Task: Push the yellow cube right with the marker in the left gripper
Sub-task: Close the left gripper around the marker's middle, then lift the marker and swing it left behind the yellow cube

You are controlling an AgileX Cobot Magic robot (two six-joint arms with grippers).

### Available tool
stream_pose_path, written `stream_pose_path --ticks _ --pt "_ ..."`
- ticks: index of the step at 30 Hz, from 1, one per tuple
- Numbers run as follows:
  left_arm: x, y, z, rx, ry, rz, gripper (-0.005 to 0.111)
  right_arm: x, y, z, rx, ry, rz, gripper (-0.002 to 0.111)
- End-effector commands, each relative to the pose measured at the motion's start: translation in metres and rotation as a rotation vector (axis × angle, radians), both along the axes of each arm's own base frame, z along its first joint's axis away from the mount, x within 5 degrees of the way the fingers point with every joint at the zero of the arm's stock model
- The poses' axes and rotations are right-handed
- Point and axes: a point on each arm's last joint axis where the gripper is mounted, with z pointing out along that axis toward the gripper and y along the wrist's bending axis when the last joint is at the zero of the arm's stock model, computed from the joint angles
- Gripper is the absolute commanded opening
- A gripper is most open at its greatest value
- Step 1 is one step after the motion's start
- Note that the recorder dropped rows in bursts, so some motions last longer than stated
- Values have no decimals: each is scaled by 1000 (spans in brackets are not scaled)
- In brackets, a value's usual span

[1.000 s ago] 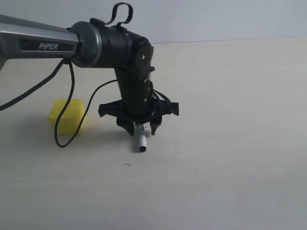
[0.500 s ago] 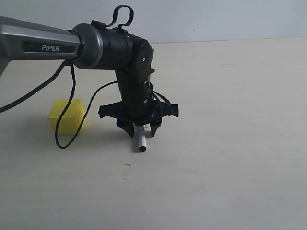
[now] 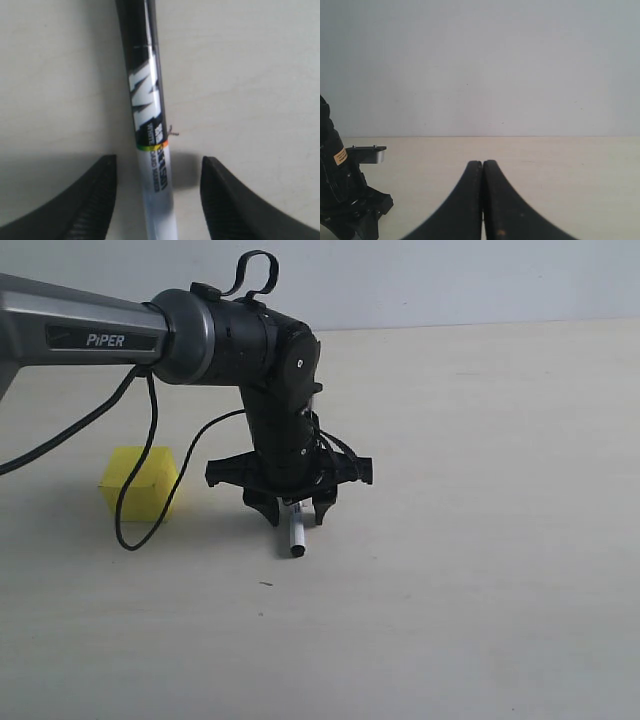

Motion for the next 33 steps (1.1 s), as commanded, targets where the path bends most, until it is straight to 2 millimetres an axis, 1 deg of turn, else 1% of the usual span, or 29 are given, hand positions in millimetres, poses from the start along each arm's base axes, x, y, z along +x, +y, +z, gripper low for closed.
stream_pose_path --ticks 1,3,4,6,7,8,12,15,20,24,27,31,33 --pt "2 0 4 -7 -5 12 51 0 0 -1 -8 -7 -5 0" --pt "2 0 4 -7 -5 12 50 0 0 -1 -8 -7 -5 0" --pt "2 0 4 -7 -5 12 42 0 0 -1 -8 -7 -5 0" --pt "2 0 4 -7 -5 12 22 0 0 -1 -8 -7 -5 0" --pt "2 0 4 -7 -5 10 9 0 0 -1 -8 -7 -5 0" --pt "2 0 4 -7 -5 3 1 0 0 -1 -8 -7 -5 0" --pt "2 0 4 -6 -10 -30 0 0 0 -1 -8 -7 -5 0" --pt "5 -2 14 -25 -37 -62 0 0 0 -1 -8 -7 -5 0" --pt "3 -8 48 -69 -73 -194 0 0 0 -1 -8 -7 -5 0" --pt "-1 -5 83 -75 -116 -364 0 0 0 -1 -8 -7 -5 0" --pt "-6 0 111 -57 -197 -482 0 0 0 -1 -8 -7 -5 0" --pt "-14 16 131 70 -288 -573 0 0 0 -1 -8 -7 -5 0" --pt "-22 23 135 98 -292 -680 0 0 0 -1 -8 -7 -5 0"
